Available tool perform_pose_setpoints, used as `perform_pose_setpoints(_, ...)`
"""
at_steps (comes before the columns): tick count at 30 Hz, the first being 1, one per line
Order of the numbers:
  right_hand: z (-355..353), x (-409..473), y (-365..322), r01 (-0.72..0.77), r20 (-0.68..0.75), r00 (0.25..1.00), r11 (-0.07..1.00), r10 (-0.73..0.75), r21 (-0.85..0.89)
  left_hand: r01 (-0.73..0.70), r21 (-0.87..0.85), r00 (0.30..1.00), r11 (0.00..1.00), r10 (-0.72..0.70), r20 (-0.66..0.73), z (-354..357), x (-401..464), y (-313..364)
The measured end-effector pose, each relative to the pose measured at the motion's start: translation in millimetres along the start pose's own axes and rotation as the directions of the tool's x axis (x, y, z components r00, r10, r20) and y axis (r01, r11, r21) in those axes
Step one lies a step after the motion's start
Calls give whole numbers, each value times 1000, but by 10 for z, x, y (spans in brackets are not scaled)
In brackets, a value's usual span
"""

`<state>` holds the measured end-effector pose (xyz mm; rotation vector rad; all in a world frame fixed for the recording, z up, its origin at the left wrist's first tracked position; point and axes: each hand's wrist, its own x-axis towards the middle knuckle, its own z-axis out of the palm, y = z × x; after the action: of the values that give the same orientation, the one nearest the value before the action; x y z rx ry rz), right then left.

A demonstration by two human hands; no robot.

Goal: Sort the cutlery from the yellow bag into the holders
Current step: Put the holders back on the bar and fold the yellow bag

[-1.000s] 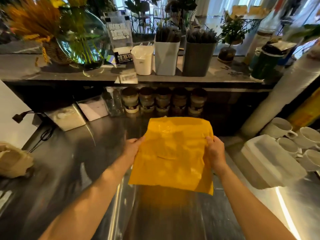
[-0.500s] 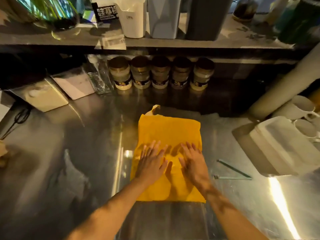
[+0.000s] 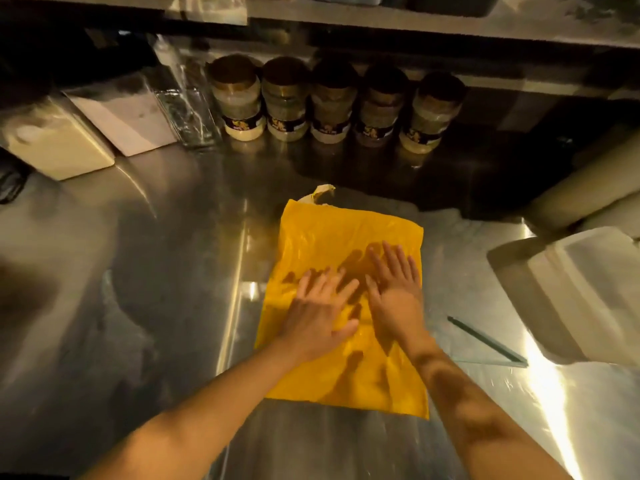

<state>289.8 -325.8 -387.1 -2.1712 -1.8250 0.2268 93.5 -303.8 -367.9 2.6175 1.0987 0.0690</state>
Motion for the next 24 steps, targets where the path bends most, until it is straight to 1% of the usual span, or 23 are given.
perform_pose_setpoints(2, 31, 317, 129, -50, 91, 994, 998, 55, -48, -176, 28, 983, 984, 175, 50, 139, -21, 239)
perform_pose_setpoints(3, 43, 434, 213, -71, 133, 988, 994, 81, -79, -229, 67, 972, 971, 224, 77, 235, -54, 295)
perform_pose_setpoints(5, 75, 563, 363, -63, 183, 980, 994, 79, -94, -249, 131, 966, 960, 237, 101, 405, -130, 291)
perform_pose_setpoints(10, 123, 559, 454, 8, 171, 985, 998, 2, -56, -266, 196, 963, 944, 251, 98, 497, -150, 244)
perform_pose_setpoints(11, 116, 577, 474, 13, 180, 984, 1000, -11, -8, -266, 195, 962, 944, 249, 110, 500, -152, 246)
perform_pose_setpoints(12, 91, 585, 491, -7, 180, 984, 996, -9, 88, -266, 187, 962, 946, 247, 119, 495, -159, 244)
perform_pose_setpoints(13, 48, 589, 500, -56, 162, 987, 971, 18, 234, -261, 171, 963, 950, 243, 116, 495, -160, 237)
perform_pose_setpoints(15, -100, 494, 457, -188, 89, 982, 829, 167, 526, -210, 76, 976, 975, 204, 69, 441, -168, 223)
perform_pose_setpoints(16, -174, 399, 408, -233, 50, 966, 765, 255, 600, -165, 10, 986, 986, 165, 31, 395, -151, 204)
perform_pose_setpoints(17, -238, 278, 328, -272, 39, 948, 735, 317, 621, -112, -33, 994, 993, 112, -19, 343, -128, 177)
perform_pose_setpoints(18, -272, 142, 246, -303, 44, 938, 748, 344, 591, -53, -49, 996, 997, 50, -68, 298, -89, 123)
perform_pose_setpoints(20, -251, -152, 101, -314, 78, 948, 865, 309, 392, 75, -27, 990, 997, -78, -113, 230, -3, -24)
perform_pose_setpoints(22, -170, -444, -17, -270, 151, 958, 945, 245, 183, 189, 9, 977, 982, -187, -99, 232, 47, -194)
perform_pose_setpoints(24, -68, -685, -20, -247, 229, 944, 969, 237, 13, 243, 59, 969, 968, -239, -59, 295, 42, -327)
